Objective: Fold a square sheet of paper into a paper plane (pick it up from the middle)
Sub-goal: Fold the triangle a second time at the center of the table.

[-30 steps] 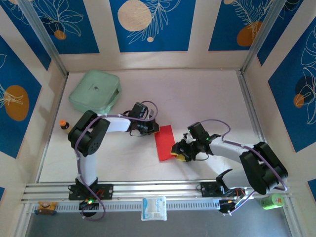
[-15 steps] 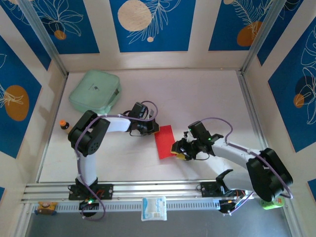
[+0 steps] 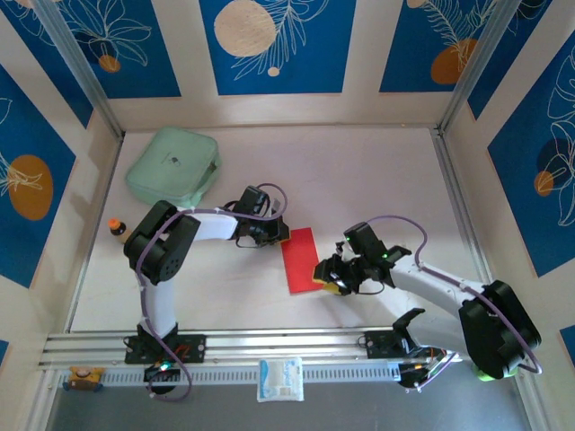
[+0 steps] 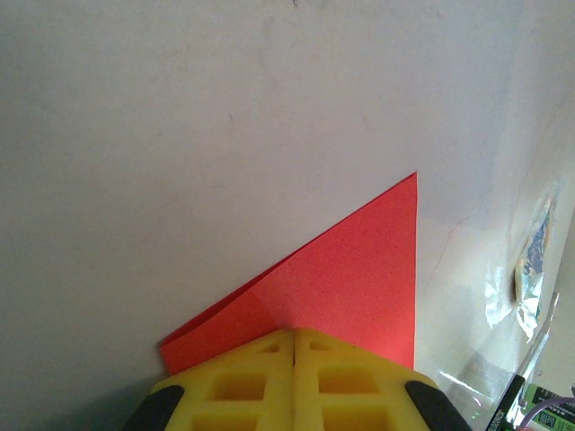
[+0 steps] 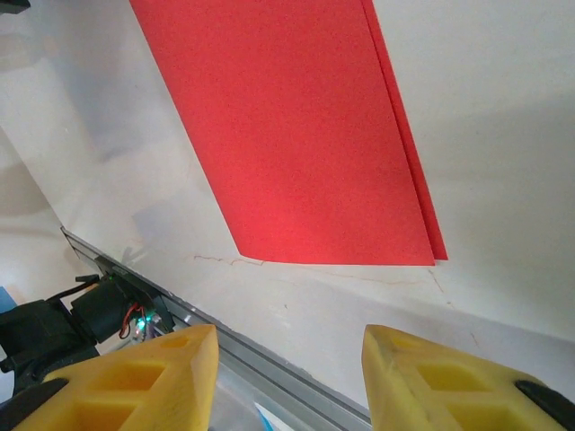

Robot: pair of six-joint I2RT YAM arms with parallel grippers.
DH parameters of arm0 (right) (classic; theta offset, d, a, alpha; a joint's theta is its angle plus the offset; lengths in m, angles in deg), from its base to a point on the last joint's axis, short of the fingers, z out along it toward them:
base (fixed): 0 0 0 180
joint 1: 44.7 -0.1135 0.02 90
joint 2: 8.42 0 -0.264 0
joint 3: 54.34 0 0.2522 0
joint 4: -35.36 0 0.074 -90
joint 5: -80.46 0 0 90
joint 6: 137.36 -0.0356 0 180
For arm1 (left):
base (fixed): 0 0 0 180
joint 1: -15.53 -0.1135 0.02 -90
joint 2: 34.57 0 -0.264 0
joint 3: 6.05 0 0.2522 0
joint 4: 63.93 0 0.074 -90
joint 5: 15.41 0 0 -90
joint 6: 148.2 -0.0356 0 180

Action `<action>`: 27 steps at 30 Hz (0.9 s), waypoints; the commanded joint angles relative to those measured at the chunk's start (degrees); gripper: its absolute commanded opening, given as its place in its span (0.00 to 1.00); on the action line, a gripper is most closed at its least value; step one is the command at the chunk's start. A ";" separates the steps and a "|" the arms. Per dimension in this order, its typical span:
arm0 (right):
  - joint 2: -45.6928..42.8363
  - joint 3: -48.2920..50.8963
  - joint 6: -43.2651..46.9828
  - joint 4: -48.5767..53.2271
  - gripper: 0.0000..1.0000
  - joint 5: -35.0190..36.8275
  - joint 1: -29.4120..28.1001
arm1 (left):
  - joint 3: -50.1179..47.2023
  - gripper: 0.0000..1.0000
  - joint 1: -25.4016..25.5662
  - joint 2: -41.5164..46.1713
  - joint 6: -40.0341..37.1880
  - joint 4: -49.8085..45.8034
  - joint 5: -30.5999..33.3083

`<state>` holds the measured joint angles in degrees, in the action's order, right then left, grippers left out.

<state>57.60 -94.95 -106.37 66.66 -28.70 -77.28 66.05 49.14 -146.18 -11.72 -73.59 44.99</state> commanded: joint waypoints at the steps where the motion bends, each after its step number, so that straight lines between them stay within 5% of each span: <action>1: 0.25 0.29 -0.37 2.39 0.47 1.92 -0.05 | -1.31 0.07 -0.25 -3.00 0.09 -5.17 1.62; 27: 7.24 -1.19 -1.27 -7.04 0.46 2.51 0.14 | -1.22 0.07 -0.24 -2.95 0.53 -4.60 1.11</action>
<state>65.31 -94.99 -107.44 60.65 -25.99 -77.22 66.05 49.14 -146.25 -11.57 -73.55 44.61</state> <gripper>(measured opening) 0.465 0.073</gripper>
